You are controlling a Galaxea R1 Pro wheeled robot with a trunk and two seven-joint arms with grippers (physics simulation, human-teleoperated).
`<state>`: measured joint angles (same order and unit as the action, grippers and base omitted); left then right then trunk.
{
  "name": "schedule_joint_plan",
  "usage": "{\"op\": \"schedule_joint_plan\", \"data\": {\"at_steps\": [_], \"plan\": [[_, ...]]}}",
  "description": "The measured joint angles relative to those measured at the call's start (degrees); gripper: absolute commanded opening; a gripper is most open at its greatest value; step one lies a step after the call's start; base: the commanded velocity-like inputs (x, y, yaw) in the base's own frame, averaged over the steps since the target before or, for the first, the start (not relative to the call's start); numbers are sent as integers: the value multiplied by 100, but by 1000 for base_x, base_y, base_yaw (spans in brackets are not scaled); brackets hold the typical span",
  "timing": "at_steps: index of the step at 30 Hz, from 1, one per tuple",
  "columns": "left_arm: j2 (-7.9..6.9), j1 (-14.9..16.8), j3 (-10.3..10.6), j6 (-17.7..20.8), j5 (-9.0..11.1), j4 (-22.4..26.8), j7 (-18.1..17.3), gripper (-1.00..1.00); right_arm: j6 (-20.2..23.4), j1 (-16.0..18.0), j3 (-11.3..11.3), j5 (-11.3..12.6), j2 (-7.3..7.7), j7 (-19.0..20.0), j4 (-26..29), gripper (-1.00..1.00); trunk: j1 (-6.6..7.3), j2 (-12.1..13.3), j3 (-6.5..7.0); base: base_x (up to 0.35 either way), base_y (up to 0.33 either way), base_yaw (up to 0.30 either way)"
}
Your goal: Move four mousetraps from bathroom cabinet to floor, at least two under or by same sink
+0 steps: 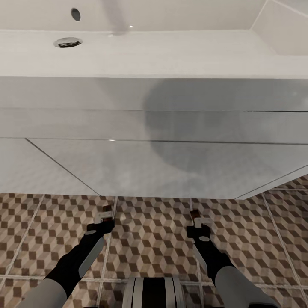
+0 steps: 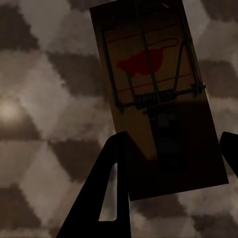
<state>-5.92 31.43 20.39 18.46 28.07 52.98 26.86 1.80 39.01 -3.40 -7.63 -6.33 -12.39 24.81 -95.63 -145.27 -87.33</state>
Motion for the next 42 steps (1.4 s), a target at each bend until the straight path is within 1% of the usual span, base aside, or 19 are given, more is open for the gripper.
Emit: {"op": "schedule_joint_plan", "data": {"at_steps": [7,9,11,12,15,16,19,21,24,27,30,33,39,40,42], "plan": [[-20,24,-3,-70,6,-110,-6,-100,-11,0,-2,9,12,-5,-17,-100,0,0,0,0,0,0],[-18,126,-4,-77,23,-242,-8,-100,-12,0,-2,11,17,-5,-37,-100,0,0,0,0,0,0],[-12,224,-8,-88,23,-432,-9,-100,-13,0,-3,12,21,-5,-53,-100,0,0,0,0,0,0],[-4,330,-13,-109,8,-675,-11,-100,-13,0,-3,12,21,-5,-56,-100,0,0,0,0,0,0],[12,500,-19,-202,-5,-1024,-15,-100,-13,0,-2,12,19,-5,-63,-100,0,0,0,0,0,0],[18,596,-22,-317,-6,-1205,-20,-100,-13,0,-3,12,21,-5,-65,-100,0,0,0,0,0,0],[41,738,-25,-570,-3,-1436,-71,-100,-17,0,-2,12,19,-5,-67,-100,0,0,0,0,0,0],[63,780,-24,-656,-3,-1497,-122,-100,-17,0,-3,13,18,-5,-71,-100,0,0,0,0,0,0],[135,830,-21,-748,-7,-1562,-232,-100,-19,0,-3,13,16,-5,-75,-100,0,0,0,0,0,0],[253,877,-20,-795,-14,-1598,-302,-100,-21,0,-3,12,20,-5,-77,-100,0,0,0,0,0,0],[327,899,-14,-812,-17,-1615,-322,-100,-18,6,-6,12,23,-5,-77,-100,0,0,0,0,0,0],[355,907,-9,-818,-19,-1618,-330,-100,-16,26,-8,12,23,-7,-92,-100,0,0,0,0,0,0],[387,913,2,-823,-71,-1619,-337,-100,-14,306,-25,20,28,-36,-296,-100,0,0,0,0,0,0],[392,914,3,-824,-96,-1619,-337,-100,-15,350,-41,21,29,-39,-345,-100,0,0,0,0,0,0],[404,914,4,-828,-207,-1619,-335,-100,-42,477,-134,22,36,-46,-497,-100,0,0,0,0,0,0]]}}
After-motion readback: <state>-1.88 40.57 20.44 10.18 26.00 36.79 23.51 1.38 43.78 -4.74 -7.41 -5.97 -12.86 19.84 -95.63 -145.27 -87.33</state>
